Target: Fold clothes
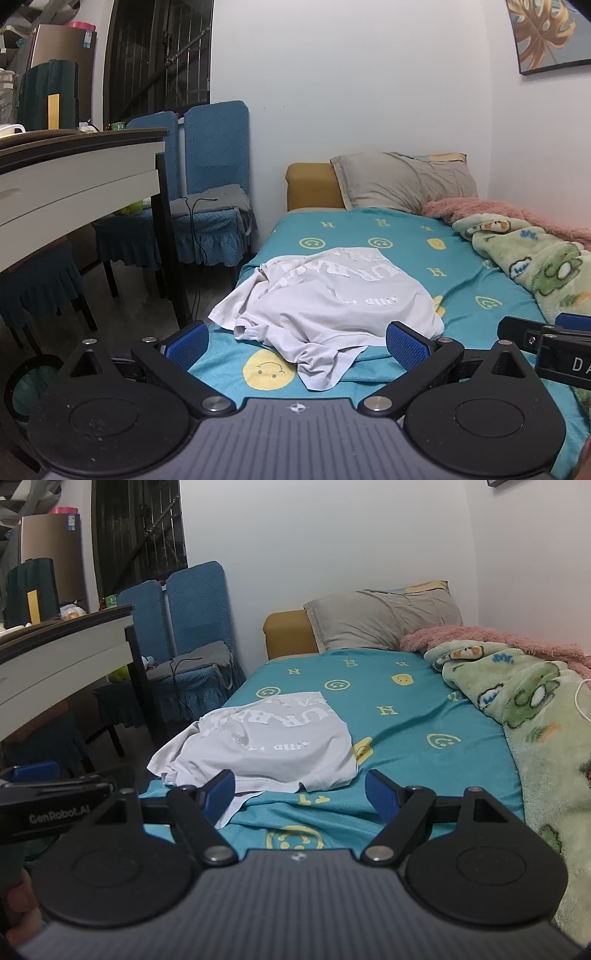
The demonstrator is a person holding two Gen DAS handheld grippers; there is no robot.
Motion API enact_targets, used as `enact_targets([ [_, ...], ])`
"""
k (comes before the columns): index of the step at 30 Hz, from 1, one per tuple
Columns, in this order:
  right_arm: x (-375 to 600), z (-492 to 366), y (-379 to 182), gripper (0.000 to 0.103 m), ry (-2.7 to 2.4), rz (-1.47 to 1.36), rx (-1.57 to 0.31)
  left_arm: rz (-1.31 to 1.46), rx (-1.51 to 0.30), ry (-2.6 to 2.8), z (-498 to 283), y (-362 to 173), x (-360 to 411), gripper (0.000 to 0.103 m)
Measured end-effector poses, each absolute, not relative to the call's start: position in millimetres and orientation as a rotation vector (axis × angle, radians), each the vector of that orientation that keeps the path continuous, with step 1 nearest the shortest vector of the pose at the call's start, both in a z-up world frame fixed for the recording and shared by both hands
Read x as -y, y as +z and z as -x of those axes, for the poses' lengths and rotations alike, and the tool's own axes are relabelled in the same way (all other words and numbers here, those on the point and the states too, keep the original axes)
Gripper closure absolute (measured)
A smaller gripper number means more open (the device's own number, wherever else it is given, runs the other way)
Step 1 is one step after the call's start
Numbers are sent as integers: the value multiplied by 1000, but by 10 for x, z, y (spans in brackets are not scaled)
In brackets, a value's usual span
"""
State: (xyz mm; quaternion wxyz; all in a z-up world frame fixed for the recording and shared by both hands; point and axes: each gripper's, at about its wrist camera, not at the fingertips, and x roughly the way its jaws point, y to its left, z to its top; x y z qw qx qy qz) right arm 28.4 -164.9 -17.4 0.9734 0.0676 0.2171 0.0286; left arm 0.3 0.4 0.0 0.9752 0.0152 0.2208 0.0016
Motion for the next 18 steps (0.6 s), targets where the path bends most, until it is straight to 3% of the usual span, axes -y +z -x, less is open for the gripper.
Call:
enact_targets([
  [18,1666,-285,-158,23,50,-142,-431,-67,-420,3,34,5,29,0],
])
